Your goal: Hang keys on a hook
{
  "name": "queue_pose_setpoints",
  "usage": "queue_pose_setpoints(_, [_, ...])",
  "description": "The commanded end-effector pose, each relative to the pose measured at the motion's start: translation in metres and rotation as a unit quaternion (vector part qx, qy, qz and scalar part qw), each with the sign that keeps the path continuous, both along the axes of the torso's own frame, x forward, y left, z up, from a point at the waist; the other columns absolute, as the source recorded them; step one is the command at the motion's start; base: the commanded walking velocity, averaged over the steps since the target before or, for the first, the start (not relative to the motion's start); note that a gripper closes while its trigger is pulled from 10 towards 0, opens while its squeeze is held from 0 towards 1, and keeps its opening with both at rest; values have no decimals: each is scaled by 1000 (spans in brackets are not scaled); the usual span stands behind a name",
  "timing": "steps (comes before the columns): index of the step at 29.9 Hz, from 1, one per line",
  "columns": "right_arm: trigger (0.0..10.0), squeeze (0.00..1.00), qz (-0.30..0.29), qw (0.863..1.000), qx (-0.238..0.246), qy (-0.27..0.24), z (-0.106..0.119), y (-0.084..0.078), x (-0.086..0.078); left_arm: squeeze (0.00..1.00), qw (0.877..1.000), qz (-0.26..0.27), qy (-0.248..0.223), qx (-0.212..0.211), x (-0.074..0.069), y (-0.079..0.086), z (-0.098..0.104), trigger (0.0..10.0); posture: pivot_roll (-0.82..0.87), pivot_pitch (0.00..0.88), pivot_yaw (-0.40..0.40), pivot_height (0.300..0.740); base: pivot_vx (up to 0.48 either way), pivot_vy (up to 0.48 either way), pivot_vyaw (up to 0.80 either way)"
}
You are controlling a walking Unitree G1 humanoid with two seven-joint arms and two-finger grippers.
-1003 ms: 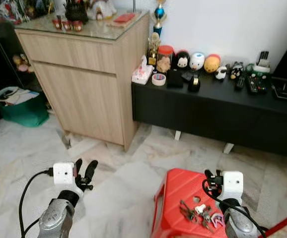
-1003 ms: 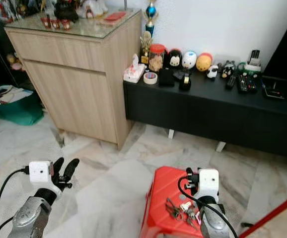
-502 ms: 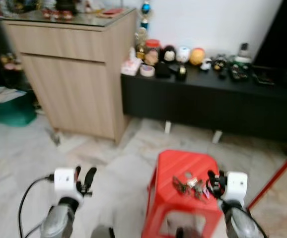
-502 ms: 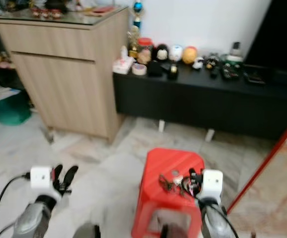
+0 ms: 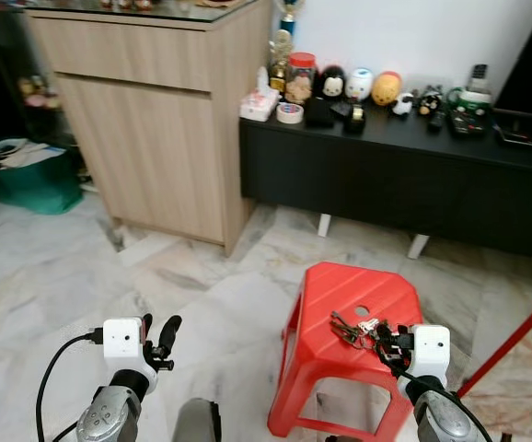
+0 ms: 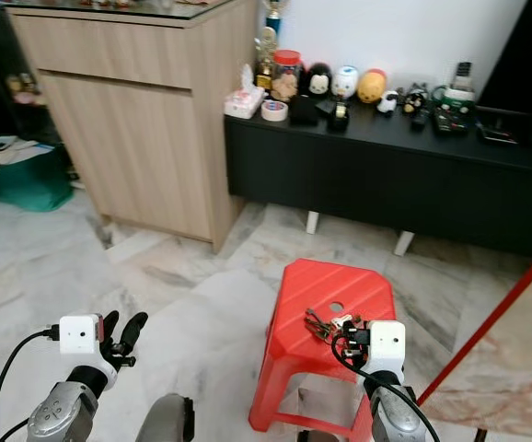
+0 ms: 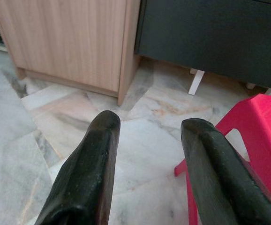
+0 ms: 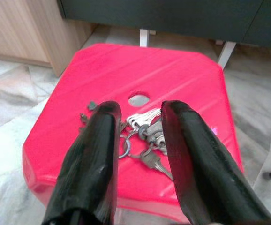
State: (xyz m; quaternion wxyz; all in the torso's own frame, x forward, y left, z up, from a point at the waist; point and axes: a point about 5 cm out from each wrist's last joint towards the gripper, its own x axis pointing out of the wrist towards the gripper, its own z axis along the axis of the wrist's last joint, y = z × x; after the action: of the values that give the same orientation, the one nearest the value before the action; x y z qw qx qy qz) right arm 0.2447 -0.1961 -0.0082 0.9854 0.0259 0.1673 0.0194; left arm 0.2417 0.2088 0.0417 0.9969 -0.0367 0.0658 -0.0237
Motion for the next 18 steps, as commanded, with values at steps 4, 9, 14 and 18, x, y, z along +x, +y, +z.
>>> queue_pose_setpoints(4, [10000, 0, 1, 1000, 9, -6, 2, -1, 0, 0, 1000, -3, 8, 2, -1, -1, -2, 10000, 67, 0, -51, 605, 0, 0, 0])
queue_pose_setpoints(9, [10000, 0, 5, 1000, 16, 1, -1, 2, -2, 0, 1000, -1, 9, 0, -1, -2, -2, 10000, 70, 0, -54, 605, 0, 0, 0])
queue_pose_setpoints(14, [10000, 0, 8, 1000, 18, 4, -2, 4, -3, 0, 1000, -1, 10, 0, -1, -1, -2, 10000, 71, 0, -55, 605, 0, 0, 0])
queue_pose_setpoints(18, [10000, 0, 6, 1000, 17, 5, -2, 3, -2, 0, 1000, -1, 10, 2, 0, -1, -2, 10000, 71, 0, -55, 605, 0, 0, 0])
